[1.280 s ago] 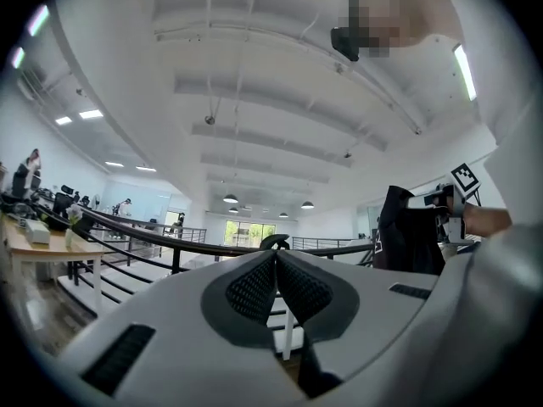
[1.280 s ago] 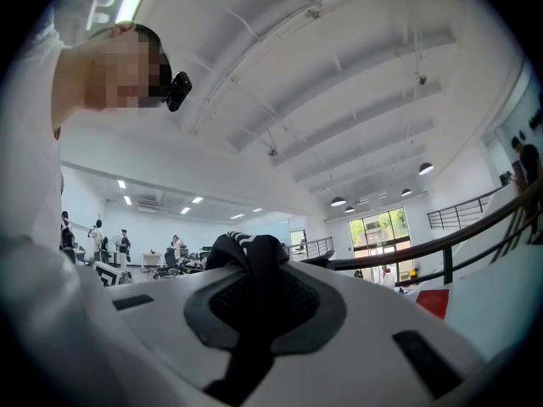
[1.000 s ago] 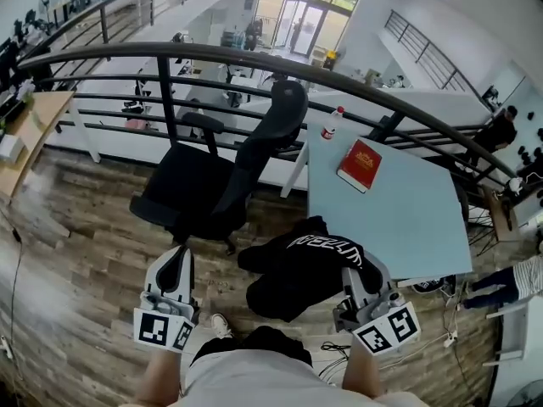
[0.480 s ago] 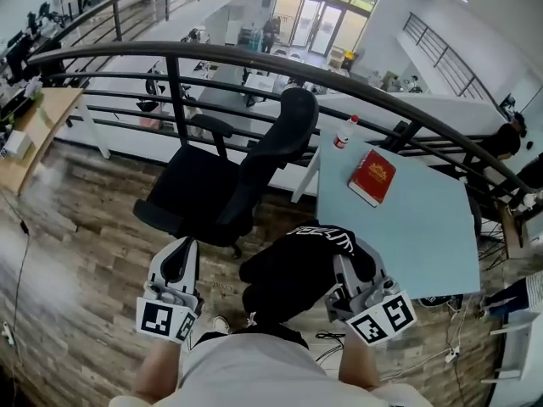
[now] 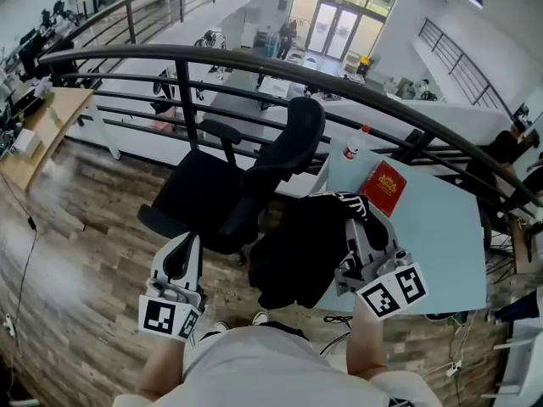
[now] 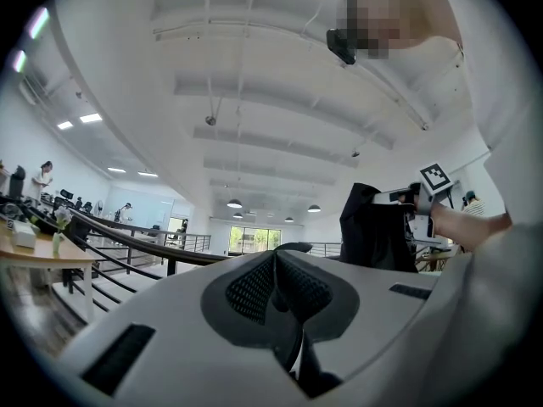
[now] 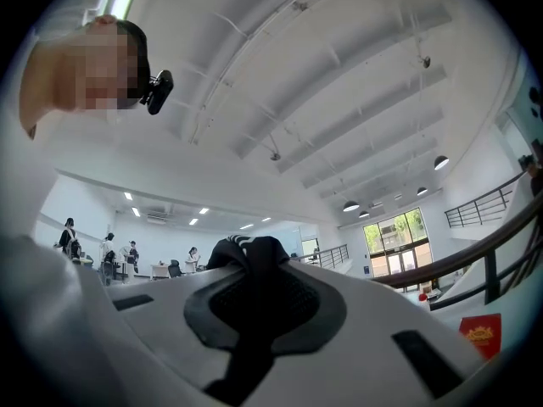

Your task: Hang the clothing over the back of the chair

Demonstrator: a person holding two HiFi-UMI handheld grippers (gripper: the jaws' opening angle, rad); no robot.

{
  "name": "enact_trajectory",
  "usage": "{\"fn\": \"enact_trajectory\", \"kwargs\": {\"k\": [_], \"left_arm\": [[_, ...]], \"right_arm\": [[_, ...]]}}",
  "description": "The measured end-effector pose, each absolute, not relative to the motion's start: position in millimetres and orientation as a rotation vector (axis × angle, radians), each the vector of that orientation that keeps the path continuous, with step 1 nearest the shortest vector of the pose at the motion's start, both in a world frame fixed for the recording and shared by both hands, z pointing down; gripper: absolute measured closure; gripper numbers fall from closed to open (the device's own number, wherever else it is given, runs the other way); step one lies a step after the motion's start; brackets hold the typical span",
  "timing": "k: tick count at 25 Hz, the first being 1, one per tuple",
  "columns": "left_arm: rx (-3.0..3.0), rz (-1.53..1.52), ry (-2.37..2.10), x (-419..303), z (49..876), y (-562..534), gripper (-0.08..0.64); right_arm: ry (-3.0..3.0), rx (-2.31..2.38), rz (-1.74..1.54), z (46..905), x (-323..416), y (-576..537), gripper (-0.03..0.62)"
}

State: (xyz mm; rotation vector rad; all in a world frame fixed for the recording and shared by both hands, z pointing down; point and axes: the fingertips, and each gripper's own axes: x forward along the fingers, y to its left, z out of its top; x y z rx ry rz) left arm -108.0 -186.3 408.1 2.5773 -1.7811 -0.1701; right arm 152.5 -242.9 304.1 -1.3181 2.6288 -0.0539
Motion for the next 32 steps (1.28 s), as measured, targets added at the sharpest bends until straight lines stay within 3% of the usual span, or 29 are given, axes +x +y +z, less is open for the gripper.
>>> {"fn": "enact_trajectory", "kwargs": {"k": [17,32], "left_arm": [[2.588,-0.222,-1.843,-108,388,-211,0.531],[2.507,-0.232,-1.999,-144,374,-209,0.531]], "right_arm": [[2.551,-1.366,0.225,161,158,-404,0.554],[2.594,-1.353,0.486,60,76,-467,0.554]]}}
